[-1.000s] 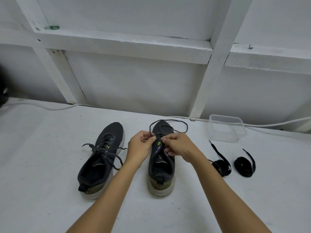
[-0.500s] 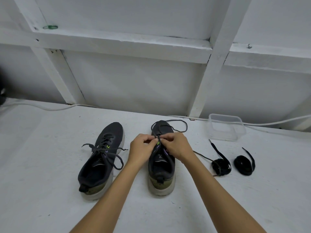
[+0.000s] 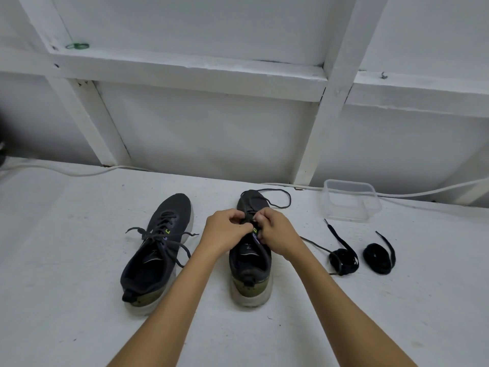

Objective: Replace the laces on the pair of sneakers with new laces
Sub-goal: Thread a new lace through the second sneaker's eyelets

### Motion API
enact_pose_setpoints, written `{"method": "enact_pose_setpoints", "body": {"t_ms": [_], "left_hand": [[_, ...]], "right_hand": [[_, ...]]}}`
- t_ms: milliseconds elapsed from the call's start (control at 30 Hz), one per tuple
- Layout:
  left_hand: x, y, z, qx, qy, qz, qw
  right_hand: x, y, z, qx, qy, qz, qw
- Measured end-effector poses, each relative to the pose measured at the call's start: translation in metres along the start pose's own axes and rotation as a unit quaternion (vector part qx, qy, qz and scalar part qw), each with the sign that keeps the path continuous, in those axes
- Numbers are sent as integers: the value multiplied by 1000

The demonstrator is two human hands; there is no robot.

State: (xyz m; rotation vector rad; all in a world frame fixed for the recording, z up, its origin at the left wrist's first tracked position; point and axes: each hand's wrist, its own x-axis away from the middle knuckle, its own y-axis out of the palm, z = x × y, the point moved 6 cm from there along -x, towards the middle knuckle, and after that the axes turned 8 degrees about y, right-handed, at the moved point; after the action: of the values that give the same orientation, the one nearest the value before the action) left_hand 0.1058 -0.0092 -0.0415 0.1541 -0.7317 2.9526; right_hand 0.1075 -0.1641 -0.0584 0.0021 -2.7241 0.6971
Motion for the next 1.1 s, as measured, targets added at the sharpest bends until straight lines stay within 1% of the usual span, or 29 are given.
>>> {"method": "enact_pose_setpoints", "body": {"t_ms": [100, 200, 300, 333, 433, 500, 533, 567, 600, 633, 667, 700, 733, 767, 800, 833, 900, 967, 1033, 1100], "left_hand": [[0, 5, 2, 42, -8, 4, 999], [1, 13, 3, 60, -16, 8, 998], [3, 12, 0, 77, -36, 28, 996], [4, 12, -2, 84, -45, 31, 995], [7, 11, -5, 101, -56, 34, 993], [9, 10, -6, 111, -53, 42, 991], [10, 9, -6, 115, -53, 46, 991], [11, 9, -6, 120, -55, 50, 990], [12, 8, -6, 123, -57, 55, 989], [13, 9, -7, 123, -59, 59, 989], [14, 10, -7, 121, -58, 61, 989], [16, 12, -7, 118, -57, 63, 989], [16, 13, -7, 114, -55, 64, 990], [17, 14, -5, 109, -52, 66, 990], [18, 15, -4, 103, -49, 66, 991], [19, 15, -3, 95, -46, 65, 992], [20, 16, 2, 77, -30, 59, 995], [24, 18, 9, 51, -3, 45, 998], [27, 21, 15, 23, 20, 23, 999], [28, 27, 18, 11, 24, -18, 999]], "right_hand": [[9, -3, 13, -181, 46, -34, 982], [15, -5, 21, -286, 64, -51, 955], [15, -10, 25, -452, 81, -42, 887], [16, -12, 27, -490, 87, -40, 866], [16, -13, 30, -558, 103, -64, 821], [14, -20, 27, -592, 101, -64, 797], [12, -26, 27, -591, 109, -52, 798], [11, -34, 29, -559, 120, -34, 820], [10, -44, 29, -486, 122, -14, 866], [9, -53, 29, -369, 111, 1, 923], [10, -59, 26, -226, 92, 3, 970], [12, -62, 22, -86, 71, -2, 994], [14, -61, 17, 32, 51, -15, 998], [15, -57, 12, 114, 34, -34, 992], [16, -52, 9, 167, 25, -58, 984], [16, -48, 6, 202, 17, -71, 977], [12, -49, 0, 213, 6, -58, 975], [11, -54, -8, 179, -8, -34, 983], [12, -56, -20, 127, -23, -32, 991], [14, -57, -30, 88, -30, -25, 995]]}}
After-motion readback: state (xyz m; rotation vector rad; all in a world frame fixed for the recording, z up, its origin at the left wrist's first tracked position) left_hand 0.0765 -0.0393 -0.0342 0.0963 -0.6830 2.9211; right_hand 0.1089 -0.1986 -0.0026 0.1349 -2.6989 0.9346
